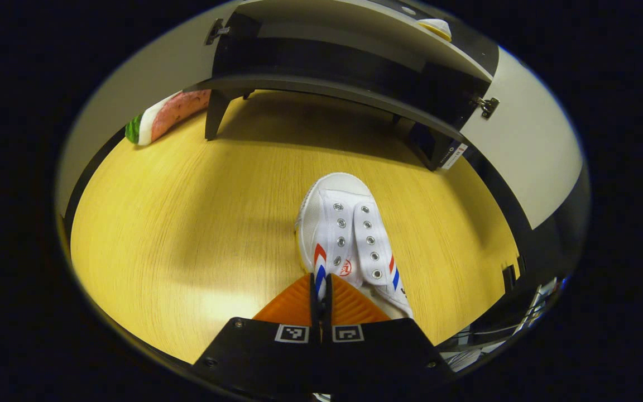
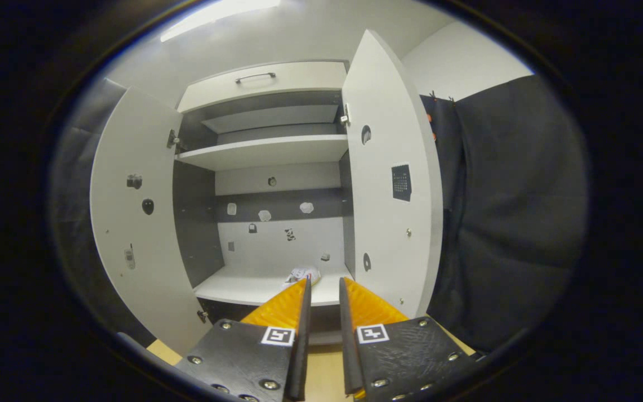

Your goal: Grab one shoe with the right hand and put it into the shoe cabinet, grab the other shoe with the left hand and put it into the shoe cabinet; then close the right door with the right hand and the left door with the left hand.

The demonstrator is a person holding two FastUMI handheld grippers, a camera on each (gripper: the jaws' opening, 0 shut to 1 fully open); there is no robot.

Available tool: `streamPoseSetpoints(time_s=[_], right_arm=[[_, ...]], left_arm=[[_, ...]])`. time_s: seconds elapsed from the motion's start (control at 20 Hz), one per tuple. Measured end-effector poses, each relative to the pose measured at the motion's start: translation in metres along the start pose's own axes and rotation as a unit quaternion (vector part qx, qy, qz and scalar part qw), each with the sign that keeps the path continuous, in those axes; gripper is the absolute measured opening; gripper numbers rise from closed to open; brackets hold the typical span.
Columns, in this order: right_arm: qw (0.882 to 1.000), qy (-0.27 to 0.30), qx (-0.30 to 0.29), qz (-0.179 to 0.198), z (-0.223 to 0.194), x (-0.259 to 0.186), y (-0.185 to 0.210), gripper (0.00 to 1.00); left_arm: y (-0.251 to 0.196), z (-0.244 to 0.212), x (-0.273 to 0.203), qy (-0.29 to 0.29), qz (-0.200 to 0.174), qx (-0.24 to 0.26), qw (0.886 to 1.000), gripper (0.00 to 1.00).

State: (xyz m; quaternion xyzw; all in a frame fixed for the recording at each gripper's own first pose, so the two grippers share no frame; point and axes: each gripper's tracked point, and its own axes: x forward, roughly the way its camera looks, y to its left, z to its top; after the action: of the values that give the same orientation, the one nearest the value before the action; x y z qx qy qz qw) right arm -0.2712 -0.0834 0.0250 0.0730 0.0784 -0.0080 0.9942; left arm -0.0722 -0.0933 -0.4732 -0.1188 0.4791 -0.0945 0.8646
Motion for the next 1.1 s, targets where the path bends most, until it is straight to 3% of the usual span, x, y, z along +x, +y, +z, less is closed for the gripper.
streamPoseSetpoints(time_s=[0.3, 0.7, 0.75, 0.8, 1.1], right_arm=[[1.000, 0.002, 0.016, -0.003, -0.009, -0.002, -0.004, 0.27], [0.998, 0.012, 0.054, -0.007, -0.027, -0.007, -0.012, 0.28], [0.998, 0.012, 0.057, -0.010, -0.027, -0.007, -0.015, 0.21], [0.998, 0.011, 0.060, -0.013, -0.028, -0.008, -0.017, 0.28], [0.996, 0.004, 0.077, -0.036, -0.031, -0.010, -0.034, 0.28]], left_arm=[[0.005, 0.039, -0.034, -0.042, -0.009, -0.006, 0.999, 0.01], [0.021, 0.183, -0.151, -0.168, -0.015, -0.018, 0.986, 0.00], [0.019, 0.196, -0.165, -0.184, -0.020, -0.018, 0.983, 0.00], [0.019, 0.211, -0.182, -0.200, -0.025, -0.020, 0.979, 0.00], [0.042, 0.226, -0.227, -0.249, -0.050, -0.038, 0.966, 0.02]])
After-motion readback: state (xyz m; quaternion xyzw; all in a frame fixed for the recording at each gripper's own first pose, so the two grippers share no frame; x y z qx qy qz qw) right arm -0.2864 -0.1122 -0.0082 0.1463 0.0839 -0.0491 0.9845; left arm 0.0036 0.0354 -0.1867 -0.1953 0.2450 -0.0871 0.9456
